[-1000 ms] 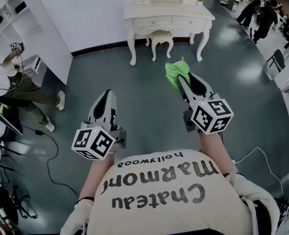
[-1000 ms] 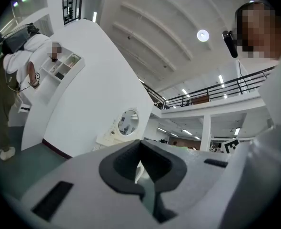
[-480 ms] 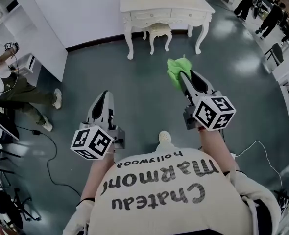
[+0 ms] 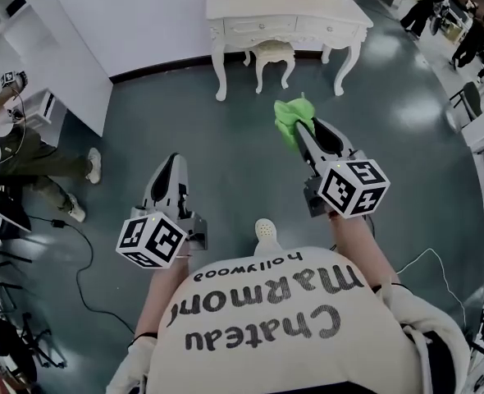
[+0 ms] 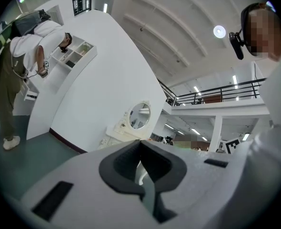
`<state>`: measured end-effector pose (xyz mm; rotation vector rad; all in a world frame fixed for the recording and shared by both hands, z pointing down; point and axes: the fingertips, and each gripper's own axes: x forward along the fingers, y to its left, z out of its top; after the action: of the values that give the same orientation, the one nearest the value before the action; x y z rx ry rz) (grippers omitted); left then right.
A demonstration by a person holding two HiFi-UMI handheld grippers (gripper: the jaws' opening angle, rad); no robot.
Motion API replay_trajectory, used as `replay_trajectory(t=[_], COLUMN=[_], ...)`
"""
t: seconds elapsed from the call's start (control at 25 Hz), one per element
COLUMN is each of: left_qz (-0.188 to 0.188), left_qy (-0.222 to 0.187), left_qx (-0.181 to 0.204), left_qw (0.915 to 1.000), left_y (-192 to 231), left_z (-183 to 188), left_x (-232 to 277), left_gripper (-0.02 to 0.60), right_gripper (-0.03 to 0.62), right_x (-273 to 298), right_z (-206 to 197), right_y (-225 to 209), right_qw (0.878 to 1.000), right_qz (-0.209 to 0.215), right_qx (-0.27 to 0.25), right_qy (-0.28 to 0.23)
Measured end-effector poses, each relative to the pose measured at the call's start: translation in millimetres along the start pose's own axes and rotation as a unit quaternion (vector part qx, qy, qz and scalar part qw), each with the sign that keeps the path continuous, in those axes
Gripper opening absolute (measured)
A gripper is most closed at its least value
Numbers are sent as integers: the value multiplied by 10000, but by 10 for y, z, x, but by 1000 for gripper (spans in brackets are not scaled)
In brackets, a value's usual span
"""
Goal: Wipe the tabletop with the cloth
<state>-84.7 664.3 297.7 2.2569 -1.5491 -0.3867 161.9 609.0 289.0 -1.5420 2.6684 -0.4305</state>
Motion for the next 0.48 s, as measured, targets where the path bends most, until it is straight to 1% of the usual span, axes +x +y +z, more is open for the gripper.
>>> replay_trajectory(t=[0.28,0.48], left_qz=[10,99], left_qy=[-58,-37], left_qx=[62,68], left_qw=[10000,9999], left_y=[117,182], left_z=[222,221], left_x=[768,1248], left_gripper=[8,8], right_gripper=[129,129], right_x=[701,1053], right_z=[268,422], right_y=[-442,-786], right_qw=[9998,9996], right_qz=[106,151], right_qx=[165,217], right_qy=[29,15])
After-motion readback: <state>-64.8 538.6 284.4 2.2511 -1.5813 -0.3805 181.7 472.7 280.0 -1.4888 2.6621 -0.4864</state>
